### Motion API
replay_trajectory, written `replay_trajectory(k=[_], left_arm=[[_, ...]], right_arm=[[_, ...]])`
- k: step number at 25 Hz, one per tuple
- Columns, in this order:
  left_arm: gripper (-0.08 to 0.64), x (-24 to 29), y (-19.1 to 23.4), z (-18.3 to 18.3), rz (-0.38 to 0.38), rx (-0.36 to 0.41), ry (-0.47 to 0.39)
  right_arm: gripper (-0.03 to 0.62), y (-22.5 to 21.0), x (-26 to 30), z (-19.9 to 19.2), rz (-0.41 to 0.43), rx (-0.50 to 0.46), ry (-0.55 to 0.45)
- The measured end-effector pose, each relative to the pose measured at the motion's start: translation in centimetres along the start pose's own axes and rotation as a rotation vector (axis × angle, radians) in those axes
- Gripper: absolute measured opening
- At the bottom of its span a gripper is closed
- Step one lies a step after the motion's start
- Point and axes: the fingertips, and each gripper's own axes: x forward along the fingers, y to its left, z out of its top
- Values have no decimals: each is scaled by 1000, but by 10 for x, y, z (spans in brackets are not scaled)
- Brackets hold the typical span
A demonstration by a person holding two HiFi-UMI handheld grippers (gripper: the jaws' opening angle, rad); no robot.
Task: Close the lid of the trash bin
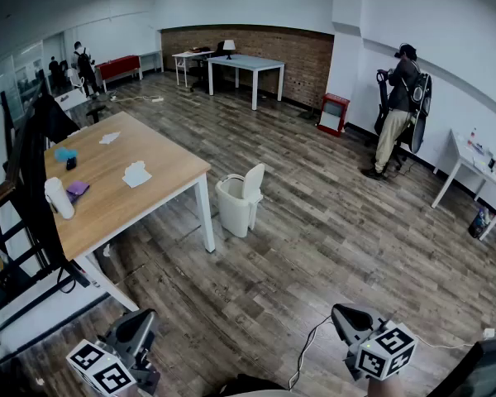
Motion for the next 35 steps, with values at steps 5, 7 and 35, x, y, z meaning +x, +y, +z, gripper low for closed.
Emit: replay_trajectory(k=[5,7,35], left_arm=[[5,-3,8,4,1,-3,0],[5,-4,10,5,1,-4,-1],[5,39,77,15,-80,-36,-65]], right_arm=[[11,4,5,3,-3,-1,4],[11,6,6,3,-5,-2,8],[11,-18,88,30,-76,34,-86]])
